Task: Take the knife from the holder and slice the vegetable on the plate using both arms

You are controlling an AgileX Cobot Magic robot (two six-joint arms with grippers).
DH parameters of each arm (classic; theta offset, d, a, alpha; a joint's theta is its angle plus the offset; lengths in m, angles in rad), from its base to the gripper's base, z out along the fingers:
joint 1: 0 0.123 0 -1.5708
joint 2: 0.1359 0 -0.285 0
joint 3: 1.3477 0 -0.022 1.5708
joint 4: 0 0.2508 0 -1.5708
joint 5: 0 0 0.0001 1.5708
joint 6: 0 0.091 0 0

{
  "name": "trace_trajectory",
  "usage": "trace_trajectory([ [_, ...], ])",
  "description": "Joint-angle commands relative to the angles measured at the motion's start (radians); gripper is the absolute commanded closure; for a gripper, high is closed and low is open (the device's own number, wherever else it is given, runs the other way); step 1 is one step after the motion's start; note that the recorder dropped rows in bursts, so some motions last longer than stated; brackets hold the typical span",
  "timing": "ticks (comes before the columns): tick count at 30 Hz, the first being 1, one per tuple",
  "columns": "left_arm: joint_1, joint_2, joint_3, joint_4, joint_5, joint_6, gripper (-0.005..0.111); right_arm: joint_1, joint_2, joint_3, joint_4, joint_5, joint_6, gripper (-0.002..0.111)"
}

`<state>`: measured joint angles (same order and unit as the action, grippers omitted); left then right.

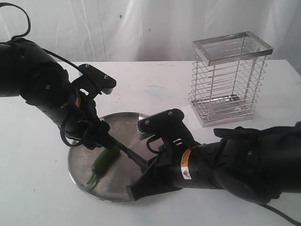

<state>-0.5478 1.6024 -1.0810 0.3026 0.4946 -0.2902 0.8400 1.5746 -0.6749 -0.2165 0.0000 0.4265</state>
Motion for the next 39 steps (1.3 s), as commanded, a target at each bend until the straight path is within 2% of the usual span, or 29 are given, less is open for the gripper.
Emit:
trace_trajectory([
  [1, -0.007, -0.008, -0.001, -0.002, 0.006, -0.006, 0.040, -0.009, -0.001, 0.001, 0.002, -0.010, 0.000, 0.108],
  [7, -0.007, -0.008, -0.001, -0.002, -0.015, -0.025, 0.040, -0.009, -0.001, 0.001, 0.002, -0.006, 0.000, 0.108],
  [12, -0.007, -0.008, -0.001, -0.002, -0.096, -0.107, 0.043, -0.009, 0.001, 0.001, 0.002, 0.000, 0.000, 0.108],
  [14, -0.007, -0.008, 0.004, -0.002, -0.141, -0.118, 0.058, -0.009, 0.003, 0.001, 0.002, 0.000, 0.000, 0.108],
  [18, -0.007, -0.006, 0.004, -0.002, -0.181, -0.143, 0.100, -0.009, 0.017, 0.001, 0.002, 0.000, 0.000, 0.108],
  [19, -0.007, -0.006, 0.004, -0.002, -0.186, -0.143, 0.106, -0.009, 0.022, 0.001, 0.002, 0.000, 0.000, 0.108],
  [32, -0.007, -0.004, 0.004, -0.002, -0.188, -0.141, 0.106, -0.003, 0.073, 0.001, 0.002, -0.006, 0.000, 0.108],
  [39, -0.007, 0.067, 0.004, -0.045, -0.202, -0.137, 0.107, -0.003, 0.073, 0.001, 0.002, -0.006, 0.000, 0.108],
])
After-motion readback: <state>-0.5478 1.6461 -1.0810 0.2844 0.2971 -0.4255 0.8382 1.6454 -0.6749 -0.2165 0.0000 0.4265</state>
